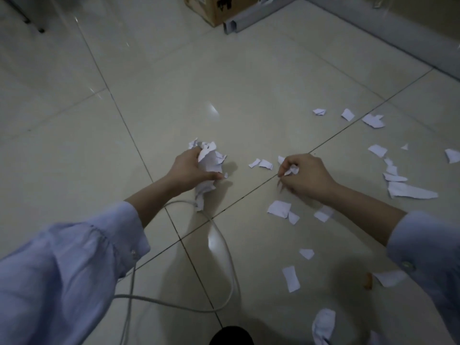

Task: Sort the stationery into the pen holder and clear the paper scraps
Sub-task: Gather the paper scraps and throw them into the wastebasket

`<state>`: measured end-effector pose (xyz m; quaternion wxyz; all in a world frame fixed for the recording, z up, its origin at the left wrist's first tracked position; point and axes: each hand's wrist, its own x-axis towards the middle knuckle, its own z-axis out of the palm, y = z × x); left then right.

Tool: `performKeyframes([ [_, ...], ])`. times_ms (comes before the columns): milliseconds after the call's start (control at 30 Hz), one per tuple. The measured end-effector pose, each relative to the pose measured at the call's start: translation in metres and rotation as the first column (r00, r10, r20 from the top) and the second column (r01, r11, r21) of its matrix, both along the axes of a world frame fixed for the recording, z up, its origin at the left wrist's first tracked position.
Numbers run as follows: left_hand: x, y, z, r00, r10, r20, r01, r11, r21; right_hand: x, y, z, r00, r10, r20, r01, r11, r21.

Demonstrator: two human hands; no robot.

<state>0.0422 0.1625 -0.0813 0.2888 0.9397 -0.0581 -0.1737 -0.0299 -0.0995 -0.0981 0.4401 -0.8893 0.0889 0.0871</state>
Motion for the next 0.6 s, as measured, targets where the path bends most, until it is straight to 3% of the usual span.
performKeyframes([
  [100,0.002,-0.004,-0.003,0.994,-0.105,0.037,0.103,0.994,0.044,0.017,0.000,0.000,0.999,-0.049,0.004,0.049,0.996,0.070],
  [233,0.009,0.001,-0.005,0.975,-0.218,0.049,0.210,0.969,0.127,0.032,0.002,-0.006,0.999,-0.022,0.039,0.020,0.998,0.051],
  [367,0.014,0.011,-0.004,0.942,-0.334,0.047,0.309,0.911,0.273,0.037,0.001,-0.011,0.986,0.166,0.031,-0.160,0.978,-0.136],
  [433,0.019,0.014,-0.004,0.926,-0.376,-0.026,0.359,0.860,0.363,0.038,0.000,-0.011,0.966,0.257,-0.004,-0.248,0.929,-0.273],
  [600,0.036,0.014,-0.011,0.880,-0.410,-0.238,0.474,0.742,0.473,0.038,-0.008,-0.021,0.878,0.418,-0.234,-0.479,0.785,-0.393],
])
